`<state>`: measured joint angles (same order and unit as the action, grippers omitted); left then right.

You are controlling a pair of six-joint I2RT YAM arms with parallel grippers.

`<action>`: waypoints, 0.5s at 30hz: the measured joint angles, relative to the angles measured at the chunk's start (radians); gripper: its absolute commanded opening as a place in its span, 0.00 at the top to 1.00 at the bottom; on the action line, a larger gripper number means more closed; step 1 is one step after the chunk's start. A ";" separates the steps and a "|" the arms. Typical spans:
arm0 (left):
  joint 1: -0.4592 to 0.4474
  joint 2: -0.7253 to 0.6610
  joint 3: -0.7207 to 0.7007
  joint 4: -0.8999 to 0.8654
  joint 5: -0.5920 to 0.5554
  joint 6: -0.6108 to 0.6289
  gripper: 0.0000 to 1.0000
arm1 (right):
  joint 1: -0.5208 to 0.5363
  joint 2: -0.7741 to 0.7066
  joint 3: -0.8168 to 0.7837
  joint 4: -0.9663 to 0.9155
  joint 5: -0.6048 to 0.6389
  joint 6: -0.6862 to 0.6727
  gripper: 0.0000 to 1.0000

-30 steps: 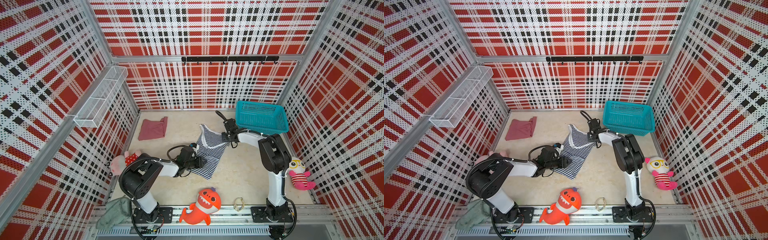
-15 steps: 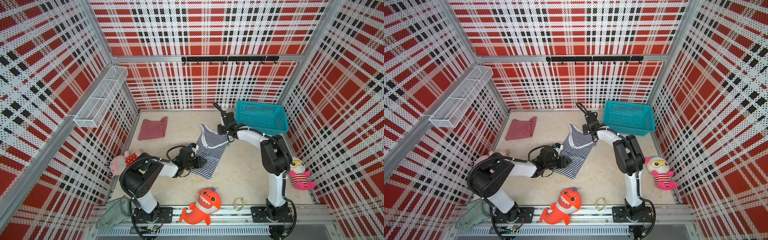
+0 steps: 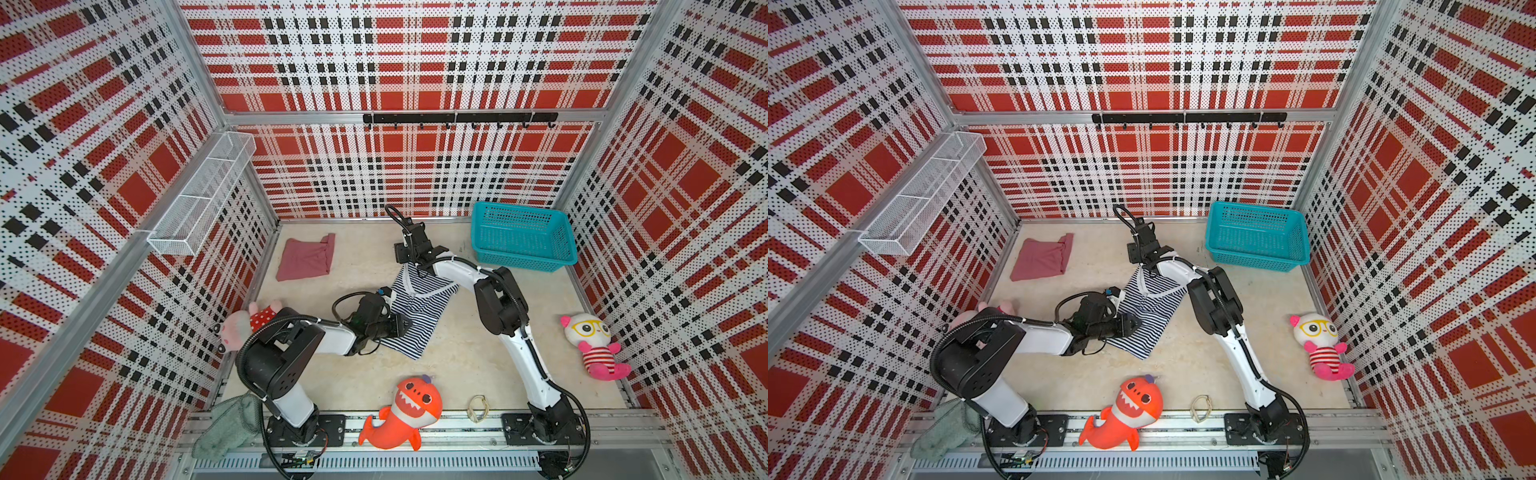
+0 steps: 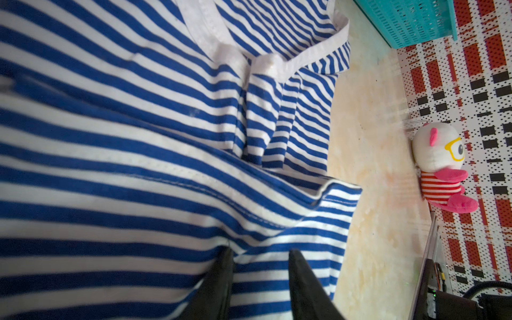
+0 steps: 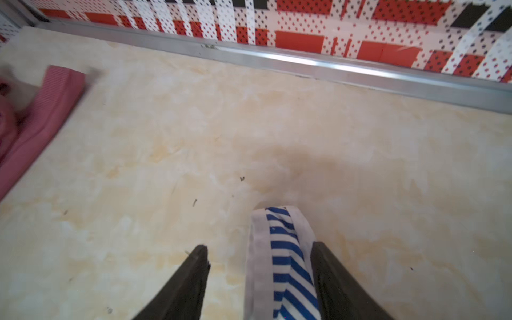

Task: Fold and stack tank tops
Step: Smooth out the tank top at the center of the table.

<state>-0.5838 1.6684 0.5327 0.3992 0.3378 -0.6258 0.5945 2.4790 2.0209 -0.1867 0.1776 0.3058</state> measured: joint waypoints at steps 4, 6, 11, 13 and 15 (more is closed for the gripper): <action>0.000 -0.009 0.000 -0.012 -0.005 0.000 0.62 | 0.000 0.031 0.029 -0.029 0.016 0.013 0.42; 0.000 -0.011 0.000 -0.016 -0.006 0.000 0.62 | 0.001 0.032 0.029 -0.042 0.024 0.014 0.42; 0.001 -0.019 0.000 -0.027 -0.010 0.000 0.62 | 0.012 0.032 0.028 -0.056 0.034 0.021 0.42; 0.002 -0.020 0.000 -0.029 -0.010 0.000 0.62 | 0.018 0.033 0.031 -0.075 0.037 0.021 0.42; 0.002 -0.020 0.000 -0.030 -0.010 0.000 0.62 | 0.024 0.038 0.047 -0.112 0.037 0.023 0.44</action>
<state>-0.5819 1.6485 0.5331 0.3695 0.3279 -0.6258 0.6182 2.5172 2.0674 -0.2989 0.2146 0.3286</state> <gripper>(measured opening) 0.384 0.575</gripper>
